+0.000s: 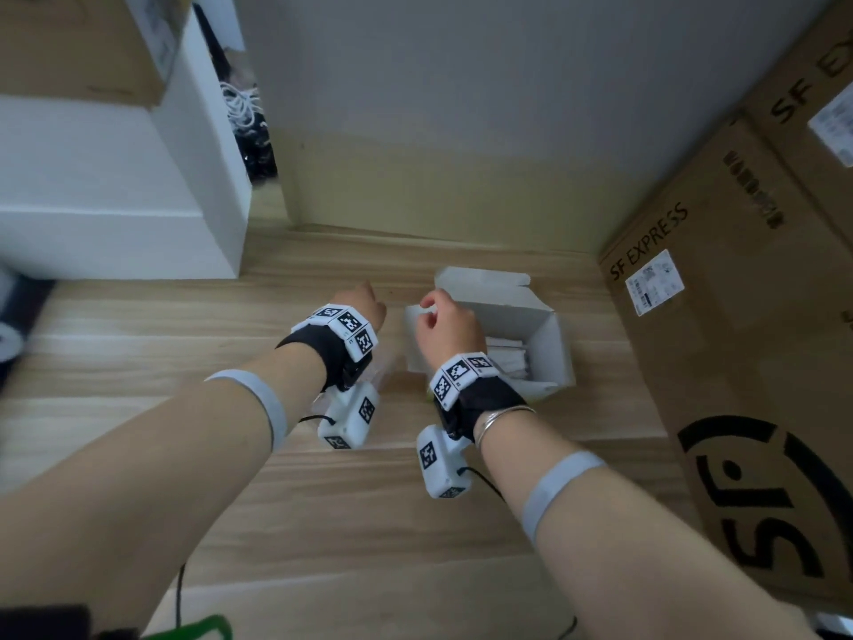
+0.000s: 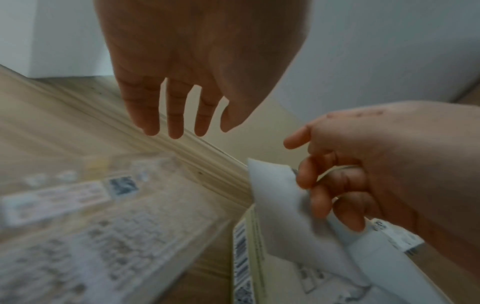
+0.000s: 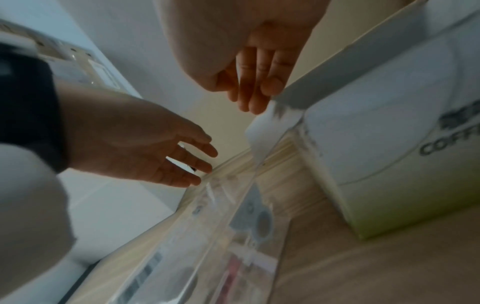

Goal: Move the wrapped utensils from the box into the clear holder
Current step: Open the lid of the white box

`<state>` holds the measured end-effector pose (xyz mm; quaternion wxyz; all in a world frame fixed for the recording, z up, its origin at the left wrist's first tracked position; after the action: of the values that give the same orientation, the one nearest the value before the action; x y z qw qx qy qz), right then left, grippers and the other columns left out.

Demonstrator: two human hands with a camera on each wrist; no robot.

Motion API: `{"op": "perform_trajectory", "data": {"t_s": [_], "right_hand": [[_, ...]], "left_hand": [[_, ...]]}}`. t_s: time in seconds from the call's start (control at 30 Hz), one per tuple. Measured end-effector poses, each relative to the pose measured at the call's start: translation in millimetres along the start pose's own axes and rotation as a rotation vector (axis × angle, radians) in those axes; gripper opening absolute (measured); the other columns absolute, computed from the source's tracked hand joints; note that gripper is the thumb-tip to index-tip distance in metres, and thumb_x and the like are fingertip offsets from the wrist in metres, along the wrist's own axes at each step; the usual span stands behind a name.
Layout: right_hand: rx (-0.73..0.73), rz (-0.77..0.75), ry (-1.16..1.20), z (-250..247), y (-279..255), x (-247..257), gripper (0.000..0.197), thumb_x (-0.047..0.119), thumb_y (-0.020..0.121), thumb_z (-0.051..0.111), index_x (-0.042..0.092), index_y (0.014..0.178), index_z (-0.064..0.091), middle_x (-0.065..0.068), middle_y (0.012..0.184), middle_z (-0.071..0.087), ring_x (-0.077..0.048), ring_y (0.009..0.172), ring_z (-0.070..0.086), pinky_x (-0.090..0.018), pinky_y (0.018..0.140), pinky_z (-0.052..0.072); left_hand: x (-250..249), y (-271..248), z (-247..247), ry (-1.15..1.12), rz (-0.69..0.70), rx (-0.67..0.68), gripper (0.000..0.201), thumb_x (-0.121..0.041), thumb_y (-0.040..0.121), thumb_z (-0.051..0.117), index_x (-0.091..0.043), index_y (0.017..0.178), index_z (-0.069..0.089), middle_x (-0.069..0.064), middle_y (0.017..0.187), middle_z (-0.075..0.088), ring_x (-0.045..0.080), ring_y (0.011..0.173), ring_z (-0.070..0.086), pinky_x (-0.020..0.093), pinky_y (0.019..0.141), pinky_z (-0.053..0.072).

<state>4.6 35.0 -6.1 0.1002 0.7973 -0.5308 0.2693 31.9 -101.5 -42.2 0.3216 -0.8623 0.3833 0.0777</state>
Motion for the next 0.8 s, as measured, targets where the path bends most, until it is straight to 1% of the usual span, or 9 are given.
{"op": "perform_trajectory", "data": {"t_s": [0.07,0.13,0.17,0.3,0.4,0.47,0.53,0.67,0.8], "right_hand": [[0.055,0.013,-0.033,14.3,-0.3,8.4,0.024,0.016,0.091,0.042,0.017,0.110,0.057,-0.014,0.098,0.069,-0.034,0.088,0.064,-0.034,0.070,0.051],[0.120,0.037,-0.084,30.3,-0.2,11.1,0.025,0.017,0.092,0.041,0.016,0.114,0.054,-0.014,0.101,0.068,-0.033,0.092,0.064,-0.034,0.073,0.050],[0.155,0.049,-0.116,38.0,-0.2,10.7,0.026,0.018,0.093,0.041,0.015,0.116,0.053,-0.015,0.104,0.068,-0.033,0.096,0.063,-0.034,0.075,0.050],[0.253,0.107,-0.193,63.6,-0.7,7.5,0.026,0.023,0.093,0.038,0.012,0.111,0.053,-0.017,0.106,0.067,-0.034,0.098,0.063,-0.034,0.076,0.048],[0.269,0.144,-0.186,71.2,-0.3,9.0,0.028,0.027,0.095,0.035,0.013,0.110,0.055,-0.015,0.106,0.067,-0.033,0.098,0.062,-0.031,0.072,0.042],[0.241,0.159,-0.132,70.0,0.1,13.5,0.028,0.027,0.095,0.035,0.016,0.109,0.056,-0.013,0.108,0.066,-0.032,0.097,0.061,-0.030,0.071,0.040],[0.195,0.170,-0.043,65.1,0.4,20.5,0.028,0.029,0.096,0.033,0.020,0.114,0.053,-0.011,0.107,0.066,-0.032,0.094,0.062,-0.030,0.070,0.041],[0.039,0.141,0.192,50.9,6.6,37.4,0.034,0.031,0.098,0.030,0.024,0.125,0.049,-0.014,0.110,0.067,-0.035,0.096,0.064,-0.037,0.078,0.049],[-0.054,0.111,0.289,39.1,12.4,46.4,0.033,0.026,0.097,0.034,0.020,0.126,0.049,-0.011,0.114,0.066,-0.035,0.096,0.063,-0.040,0.079,0.050]], "left_hand": [[18.6,4.2,0.2,0.007,-0.047,0.035,0.034,-0.029,0.092,0.039,-0.007,0.114,0.051,0.019,0.114,0.062,0.036,0.103,0.060,0.038,0.089,0.048],[37.2,7.2,2.9,0.033,-0.078,0.067,0.028,-0.030,0.089,0.039,-0.007,0.096,0.054,0.020,0.109,0.065,0.037,0.096,0.062,0.044,0.089,0.050],[43.9,7.0,4.0,0.034,-0.088,0.084,0.028,-0.028,0.091,0.040,-0.005,0.093,0.056,0.021,0.108,0.065,0.037,0.094,0.062,0.046,0.088,0.051],[61.6,-0.2,9.5,0.061,-0.057,0.158,0.044,-0.033,0.100,0.032,-0.001,0.120,0.056,0.021,0.122,0.059,0.037,0.111,0.057,0.050,0.098,0.045],[64.1,-2.6,13.0,-0.020,-0.100,0.203,0.048,-0.033,0.102,0.028,0.001,0.125,0.054,0.021,0.128,0.058,0.035,0.117,0.056,0.042,0.100,0.045],[62.2,-4.6,9.5,-0.140,-0.159,0.210,0.053,-0.035,0.102,0.025,0.002,0.126,0.053,0.022,0.128,0.058,0.034,0.119,0.057,0.039,0.101,0.045],[60.7,-5.0,1.8,-0.237,-0.160,0.176,0.060,-0.042,0.102,0.019,0.000,0.129,0.051,0.023,0.129,0.058,0.034,0.120,0.057,0.041,0.104,0.044],[60.7,-2.6,-23.3,-0.454,-0.166,0.003,0.077,-0.058,0.095,0.011,-0.001,0.117,0.057,0.024,0.117,0.064,0.036,0.108,0.062,0.048,0.098,0.048],[54.1,-3.4,-40.4,-0.510,-0.164,-0.066,0.074,-0.057,0.095,0.015,0.000,0.116,0.057,0.023,0.116,0.062,0.036,0.105,0.062,0.045,0.095,0.050]]}}
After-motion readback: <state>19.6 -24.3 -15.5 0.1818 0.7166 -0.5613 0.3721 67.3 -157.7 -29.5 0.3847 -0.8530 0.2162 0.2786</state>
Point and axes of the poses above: each hand's wrist, its own y-axis towards the middle knuckle, its own z-axis out of the palm, x = y × z, the point moved 3 cm from there along y, towards the middle knuckle
